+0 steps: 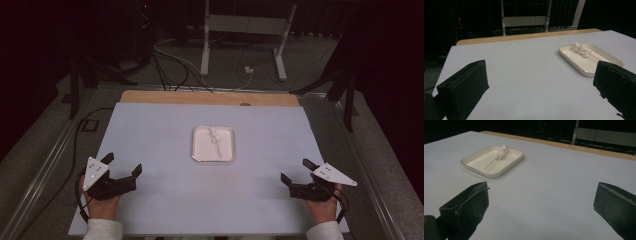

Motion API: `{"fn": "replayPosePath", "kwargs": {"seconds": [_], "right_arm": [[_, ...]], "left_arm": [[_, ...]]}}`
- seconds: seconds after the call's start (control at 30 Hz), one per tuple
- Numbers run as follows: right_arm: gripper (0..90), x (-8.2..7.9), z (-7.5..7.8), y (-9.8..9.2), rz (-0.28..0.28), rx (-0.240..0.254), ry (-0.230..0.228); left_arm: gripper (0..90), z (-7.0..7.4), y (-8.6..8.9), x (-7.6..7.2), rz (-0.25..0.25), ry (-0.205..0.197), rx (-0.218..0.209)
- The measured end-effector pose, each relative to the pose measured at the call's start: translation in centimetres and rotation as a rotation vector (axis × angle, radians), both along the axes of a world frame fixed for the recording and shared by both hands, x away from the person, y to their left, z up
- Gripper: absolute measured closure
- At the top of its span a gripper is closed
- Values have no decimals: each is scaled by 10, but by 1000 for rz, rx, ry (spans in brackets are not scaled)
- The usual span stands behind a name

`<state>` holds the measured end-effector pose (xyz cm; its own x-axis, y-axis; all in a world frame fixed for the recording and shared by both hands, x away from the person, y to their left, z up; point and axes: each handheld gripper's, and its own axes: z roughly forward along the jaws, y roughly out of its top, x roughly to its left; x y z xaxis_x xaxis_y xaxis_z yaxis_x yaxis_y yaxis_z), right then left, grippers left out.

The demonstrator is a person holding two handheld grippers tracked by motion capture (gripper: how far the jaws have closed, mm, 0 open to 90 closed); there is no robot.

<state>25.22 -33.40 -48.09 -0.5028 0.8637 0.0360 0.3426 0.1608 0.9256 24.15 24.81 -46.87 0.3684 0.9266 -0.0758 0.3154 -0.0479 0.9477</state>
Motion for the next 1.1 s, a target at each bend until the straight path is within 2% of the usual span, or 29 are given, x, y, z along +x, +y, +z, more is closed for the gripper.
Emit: {"fn": "replayPosePath", "kwargs": {"seconds": [0.2,0.3,0.6,0.83,1.1], "right_arm": [[1,1,-1,0,-11,16,9],[1,1,-1,1,-14,15,10],[1,0,-2,0,-31,26,8],[1,-1,-2,-1,-39,29,10],[1,0,-2,0,-56,18,16]], "left_arm": [[5,2,-1,0,7,7,5],[5,6,-2,-1,9,5,-3],[6,19,-11,4,-3,18,15],[6,30,-22,14,-28,21,30],[5,41,-47,34,-90,31,42]]}}
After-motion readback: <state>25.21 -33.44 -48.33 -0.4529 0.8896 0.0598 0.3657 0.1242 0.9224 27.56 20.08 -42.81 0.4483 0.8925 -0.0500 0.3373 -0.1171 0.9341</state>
